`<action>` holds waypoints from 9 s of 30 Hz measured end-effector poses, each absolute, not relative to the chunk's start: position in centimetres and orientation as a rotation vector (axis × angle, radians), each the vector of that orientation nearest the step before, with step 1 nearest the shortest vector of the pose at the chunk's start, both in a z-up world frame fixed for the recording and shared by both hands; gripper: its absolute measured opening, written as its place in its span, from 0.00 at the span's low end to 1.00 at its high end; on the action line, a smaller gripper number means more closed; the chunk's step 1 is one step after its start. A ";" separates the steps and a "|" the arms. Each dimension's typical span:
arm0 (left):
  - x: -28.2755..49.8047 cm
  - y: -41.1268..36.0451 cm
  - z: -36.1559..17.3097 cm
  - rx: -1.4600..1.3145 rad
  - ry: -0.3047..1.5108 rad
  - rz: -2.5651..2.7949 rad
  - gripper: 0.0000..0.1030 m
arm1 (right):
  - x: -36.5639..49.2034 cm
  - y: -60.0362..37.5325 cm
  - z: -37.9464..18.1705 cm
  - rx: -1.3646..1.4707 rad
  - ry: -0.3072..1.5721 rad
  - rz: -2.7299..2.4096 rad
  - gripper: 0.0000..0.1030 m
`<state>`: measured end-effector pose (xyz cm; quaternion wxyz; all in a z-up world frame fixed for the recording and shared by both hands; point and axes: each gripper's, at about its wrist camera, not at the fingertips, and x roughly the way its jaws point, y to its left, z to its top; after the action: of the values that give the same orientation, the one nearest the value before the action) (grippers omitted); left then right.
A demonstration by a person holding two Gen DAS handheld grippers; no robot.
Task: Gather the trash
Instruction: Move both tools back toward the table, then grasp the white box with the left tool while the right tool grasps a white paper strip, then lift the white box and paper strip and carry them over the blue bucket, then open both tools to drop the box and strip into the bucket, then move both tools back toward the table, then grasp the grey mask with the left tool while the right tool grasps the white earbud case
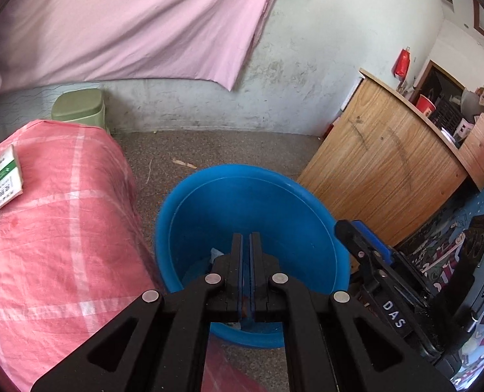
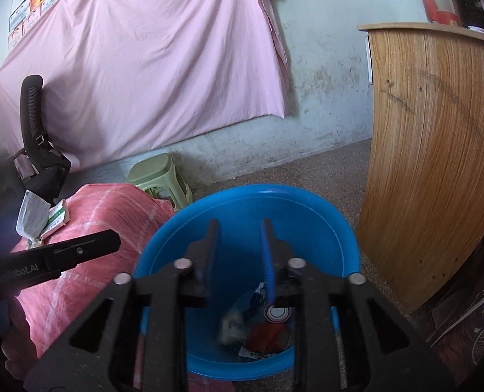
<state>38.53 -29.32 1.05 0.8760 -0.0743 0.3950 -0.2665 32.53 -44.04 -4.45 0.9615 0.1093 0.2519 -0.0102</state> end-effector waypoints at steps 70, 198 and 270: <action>38.1 3.7 -3.0 -0.274 0.717 -0.234 0.43 | 43.0 -19.1 -3.2 0.027 0.691 0.328 0.82; 38.4 -28.8 1.7 -0.134 0.713 -0.522 0.25 | 32.0 -44.0 -3.0 0.234 0.468 -0.014 0.36; 37.3 2.8 -2.9 -0.323 0.692 -0.317 0.28 | 40.3 -15.5 -2.2 -0.105 0.570 0.429 0.77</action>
<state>37.34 2.79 -2.87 0.9157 -0.1570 0.3363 -0.1540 40.30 -15.46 -2.18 0.9357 -0.0512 0.2787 0.2101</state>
